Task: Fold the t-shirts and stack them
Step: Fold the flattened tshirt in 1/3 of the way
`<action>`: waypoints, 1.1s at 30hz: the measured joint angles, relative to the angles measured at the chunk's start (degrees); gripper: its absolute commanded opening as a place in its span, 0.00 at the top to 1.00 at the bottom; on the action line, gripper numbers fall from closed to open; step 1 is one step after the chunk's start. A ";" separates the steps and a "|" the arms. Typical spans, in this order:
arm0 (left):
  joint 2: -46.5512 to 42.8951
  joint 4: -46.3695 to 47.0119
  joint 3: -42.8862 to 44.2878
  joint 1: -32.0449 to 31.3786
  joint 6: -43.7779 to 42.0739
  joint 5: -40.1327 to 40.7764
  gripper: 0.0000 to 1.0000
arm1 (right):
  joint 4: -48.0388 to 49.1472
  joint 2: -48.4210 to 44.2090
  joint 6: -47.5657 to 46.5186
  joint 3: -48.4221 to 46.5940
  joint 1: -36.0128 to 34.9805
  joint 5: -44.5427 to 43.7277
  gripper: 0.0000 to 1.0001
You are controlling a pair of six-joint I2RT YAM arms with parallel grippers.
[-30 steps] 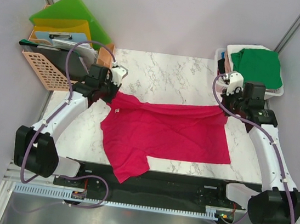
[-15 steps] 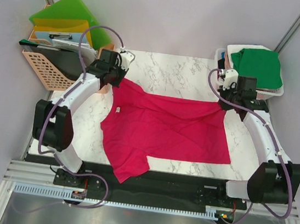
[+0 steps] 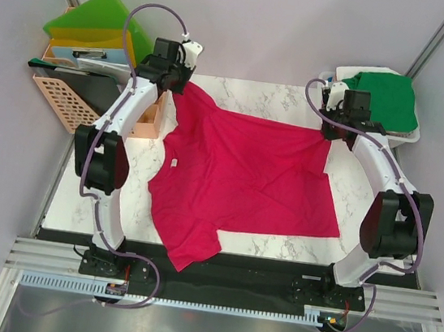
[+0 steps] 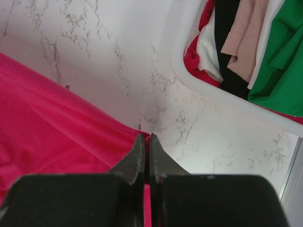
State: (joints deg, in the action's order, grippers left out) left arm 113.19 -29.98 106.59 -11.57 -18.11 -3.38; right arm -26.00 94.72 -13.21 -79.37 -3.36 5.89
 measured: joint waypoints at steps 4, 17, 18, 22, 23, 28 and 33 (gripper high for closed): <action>1.51 -1.03 2.32 -0.02 -0.09 -0.17 0.98 | 0.50 2.69 0.55 -1.77 0.00 -0.31 1.00; -6.29 -1.38 -11.50 -0.02 -0.59 -5.09 0.98 | 1.18 -2.23 -0.33 3.17 0.00 -0.22 1.00; -8.24 -1.42 -14.21 -0.02 -0.57 -6.12 0.98 | 1.09 -3.26 -0.68 3.78 -0.02 -0.20 1.00; -16.13 -1.73 -23.50 -0.17 -0.20 -9.14 0.98 | 1.16 -4.87 -2.05 4.31 0.00 -0.35 1.00; -18.14 -1.92 -25.27 -0.20 0.07 -9.62 0.98 | 1.20 -4.87 -2.21 4.31 0.00 -0.39 1.00; -27.69 -2.40 -31.80 -0.70 0.85 -12.57 0.98 | 0.98 -4.22 -2.64 4.24 0.00 -0.15 1.00; -33.24 -3.19 -37.48 -1.14 0.96 -14.91 0.98 | 0.48 -3.89 -2.67 4.24 -0.02 0.92 1.00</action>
State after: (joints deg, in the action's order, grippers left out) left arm 79.94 -33.17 69.10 -12.71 -17.15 -18.28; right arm -25.52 90.83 -15.88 -75.13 -3.38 6.81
